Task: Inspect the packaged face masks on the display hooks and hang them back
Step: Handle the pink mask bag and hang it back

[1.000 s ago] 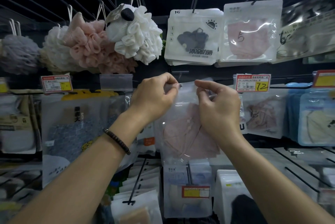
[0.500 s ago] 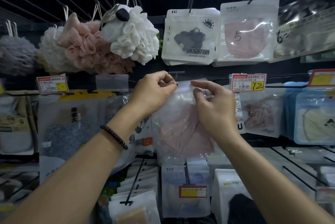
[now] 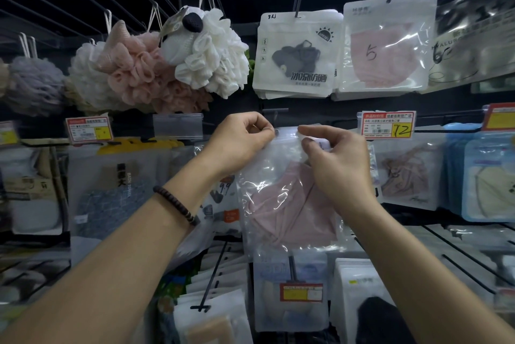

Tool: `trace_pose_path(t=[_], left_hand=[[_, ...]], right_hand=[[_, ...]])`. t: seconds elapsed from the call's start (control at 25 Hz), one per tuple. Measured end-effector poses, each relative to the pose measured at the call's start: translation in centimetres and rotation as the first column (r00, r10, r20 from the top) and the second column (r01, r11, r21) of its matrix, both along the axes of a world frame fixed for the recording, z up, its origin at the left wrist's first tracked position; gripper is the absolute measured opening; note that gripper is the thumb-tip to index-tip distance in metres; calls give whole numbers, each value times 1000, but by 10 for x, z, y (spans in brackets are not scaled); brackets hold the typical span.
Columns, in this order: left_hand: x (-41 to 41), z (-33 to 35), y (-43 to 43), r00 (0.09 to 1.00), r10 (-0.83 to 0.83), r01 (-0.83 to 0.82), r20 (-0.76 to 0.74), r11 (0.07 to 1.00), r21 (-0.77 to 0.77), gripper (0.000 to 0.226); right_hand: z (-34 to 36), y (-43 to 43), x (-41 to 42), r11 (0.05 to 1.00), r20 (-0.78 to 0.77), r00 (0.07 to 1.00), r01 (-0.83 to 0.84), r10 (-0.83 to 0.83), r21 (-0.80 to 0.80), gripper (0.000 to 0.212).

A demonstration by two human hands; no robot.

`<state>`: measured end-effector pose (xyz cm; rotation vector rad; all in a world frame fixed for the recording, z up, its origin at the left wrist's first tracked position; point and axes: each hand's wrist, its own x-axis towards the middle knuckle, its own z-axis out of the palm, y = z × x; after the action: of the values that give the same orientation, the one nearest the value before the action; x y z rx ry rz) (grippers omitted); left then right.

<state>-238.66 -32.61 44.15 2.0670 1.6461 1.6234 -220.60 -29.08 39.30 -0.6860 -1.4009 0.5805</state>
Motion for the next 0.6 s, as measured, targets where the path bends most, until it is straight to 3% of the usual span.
trace_pose_path(t=[0.2, 0.4, 0.6], left_hand=[[3, -1, -2, 997, 60, -58, -47, 998, 38, 13], [0, -10, -3, 926, 299, -247, -230, 941, 231, 9], [-2, -25, 24, 987, 161, -159, 7, 966, 202, 8]], right_hand=[[-8, 4, 4, 986, 102, 989, 93, -108, 140, 24], [-21, 18, 2, 965, 229, 960, 106, -163, 240, 36], [-24, 18, -1, 967, 253, 951, 119, -176, 227, 47]])
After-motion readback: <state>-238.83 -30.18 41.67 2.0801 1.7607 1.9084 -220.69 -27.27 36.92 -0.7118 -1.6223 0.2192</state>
